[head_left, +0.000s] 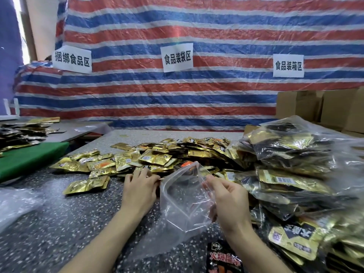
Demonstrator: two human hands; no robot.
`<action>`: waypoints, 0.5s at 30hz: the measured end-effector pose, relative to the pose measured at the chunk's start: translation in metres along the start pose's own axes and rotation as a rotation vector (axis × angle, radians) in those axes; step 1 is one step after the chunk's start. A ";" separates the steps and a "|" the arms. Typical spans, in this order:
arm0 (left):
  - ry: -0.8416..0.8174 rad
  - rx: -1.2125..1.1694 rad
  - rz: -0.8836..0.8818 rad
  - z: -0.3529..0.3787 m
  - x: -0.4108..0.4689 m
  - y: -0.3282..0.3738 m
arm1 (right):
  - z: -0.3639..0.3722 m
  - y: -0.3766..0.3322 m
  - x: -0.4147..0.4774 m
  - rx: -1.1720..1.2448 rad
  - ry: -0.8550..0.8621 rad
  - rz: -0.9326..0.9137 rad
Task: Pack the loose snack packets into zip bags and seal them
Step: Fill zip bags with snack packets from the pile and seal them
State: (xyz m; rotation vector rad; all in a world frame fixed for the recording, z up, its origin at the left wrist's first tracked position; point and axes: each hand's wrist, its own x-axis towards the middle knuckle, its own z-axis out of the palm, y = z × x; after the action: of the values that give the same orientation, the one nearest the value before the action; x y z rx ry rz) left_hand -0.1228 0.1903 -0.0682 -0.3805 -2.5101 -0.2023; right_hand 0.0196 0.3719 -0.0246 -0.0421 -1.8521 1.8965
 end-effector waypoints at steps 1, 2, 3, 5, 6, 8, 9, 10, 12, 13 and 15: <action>0.041 -0.065 -0.010 -0.002 0.000 0.000 | 0.000 0.000 0.000 -0.003 0.009 -0.002; 0.081 -0.157 -0.019 -0.004 0.001 0.001 | 0.000 0.000 0.000 -0.011 0.021 -0.006; 0.111 -0.252 -0.030 -0.008 0.000 0.001 | 0.000 0.000 -0.001 -0.023 0.032 -0.009; 0.122 -0.420 -0.081 -0.015 0.001 0.002 | 0.001 -0.001 -0.002 -0.048 0.045 -0.014; 0.110 -0.498 -0.120 -0.020 0.003 0.002 | 0.001 -0.002 -0.003 -0.065 0.051 -0.015; 0.105 -0.726 -0.238 -0.036 0.010 0.004 | 0.002 -0.002 -0.004 -0.108 0.069 -0.014; 0.123 -0.884 -0.317 -0.048 0.014 0.006 | 0.002 -0.002 -0.004 -0.130 0.074 -0.013; 0.152 -1.041 -0.405 -0.059 0.019 0.008 | 0.003 -0.002 -0.004 -0.151 0.076 -0.010; 0.211 -1.283 -0.565 -0.085 0.028 0.011 | 0.005 -0.001 -0.006 -0.194 0.082 0.006; 0.236 -1.355 -0.596 -0.100 0.032 0.014 | 0.006 -0.002 -0.006 -0.204 0.087 0.021; 0.267 -1.468 -0.513 -0.127 0.036 0.020 | 0.008 -0.003 -0.009 -0.177 0.095 0.062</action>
State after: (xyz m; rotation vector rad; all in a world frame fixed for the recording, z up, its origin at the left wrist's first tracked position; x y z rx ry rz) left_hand -0.0779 0.1882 0.0574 -0.1884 -1.7023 -2.1163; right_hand 0.0252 0.3613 -0.0239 -0.2467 -1.9683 1.7333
